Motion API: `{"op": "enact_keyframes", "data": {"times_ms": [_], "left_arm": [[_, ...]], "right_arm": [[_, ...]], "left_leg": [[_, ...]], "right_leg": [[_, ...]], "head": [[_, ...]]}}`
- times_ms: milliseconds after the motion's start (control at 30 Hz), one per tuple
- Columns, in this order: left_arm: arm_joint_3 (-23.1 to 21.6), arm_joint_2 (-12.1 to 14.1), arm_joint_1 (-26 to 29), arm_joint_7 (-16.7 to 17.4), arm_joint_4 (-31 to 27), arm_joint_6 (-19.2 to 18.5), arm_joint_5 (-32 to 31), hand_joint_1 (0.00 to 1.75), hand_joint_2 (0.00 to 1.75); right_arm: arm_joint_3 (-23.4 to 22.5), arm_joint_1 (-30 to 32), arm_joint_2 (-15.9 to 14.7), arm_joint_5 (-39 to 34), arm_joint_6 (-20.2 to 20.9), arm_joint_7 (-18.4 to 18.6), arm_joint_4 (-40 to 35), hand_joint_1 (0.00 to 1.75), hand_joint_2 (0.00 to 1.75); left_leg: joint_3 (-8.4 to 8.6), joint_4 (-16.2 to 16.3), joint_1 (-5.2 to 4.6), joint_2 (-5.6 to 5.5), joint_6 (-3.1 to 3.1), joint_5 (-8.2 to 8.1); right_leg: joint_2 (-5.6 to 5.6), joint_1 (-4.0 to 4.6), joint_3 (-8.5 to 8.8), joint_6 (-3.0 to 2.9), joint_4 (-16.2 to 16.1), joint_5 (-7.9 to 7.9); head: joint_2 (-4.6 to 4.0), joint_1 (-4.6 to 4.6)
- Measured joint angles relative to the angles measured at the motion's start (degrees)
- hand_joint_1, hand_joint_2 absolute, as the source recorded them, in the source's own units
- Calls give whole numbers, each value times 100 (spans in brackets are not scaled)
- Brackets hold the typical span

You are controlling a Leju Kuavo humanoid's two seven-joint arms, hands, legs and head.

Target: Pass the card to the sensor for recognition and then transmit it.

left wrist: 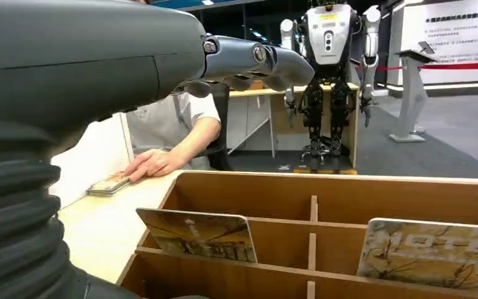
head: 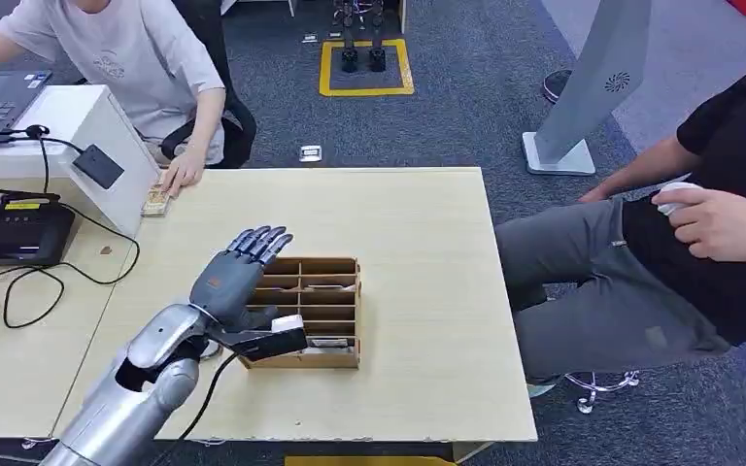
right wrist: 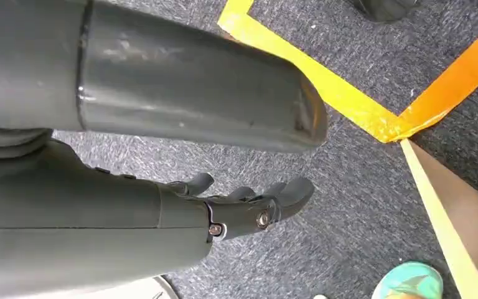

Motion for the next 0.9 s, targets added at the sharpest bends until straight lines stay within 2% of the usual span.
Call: {"op": "enact_keyframes", "data": {"times_ms": [900], "left_arm": [[2, 48, 0, -18, 68, -2, 0, 0, 175]], "right_arm": [[0, 0, 2, 85, -7, -68, 0, 0, 0]], "left_leg": [[0, 0, 0, 0, 0, 0]], "right_leg": [[0, 0, 0, 0, 0, 0]], "head": [[2, 0]]}}
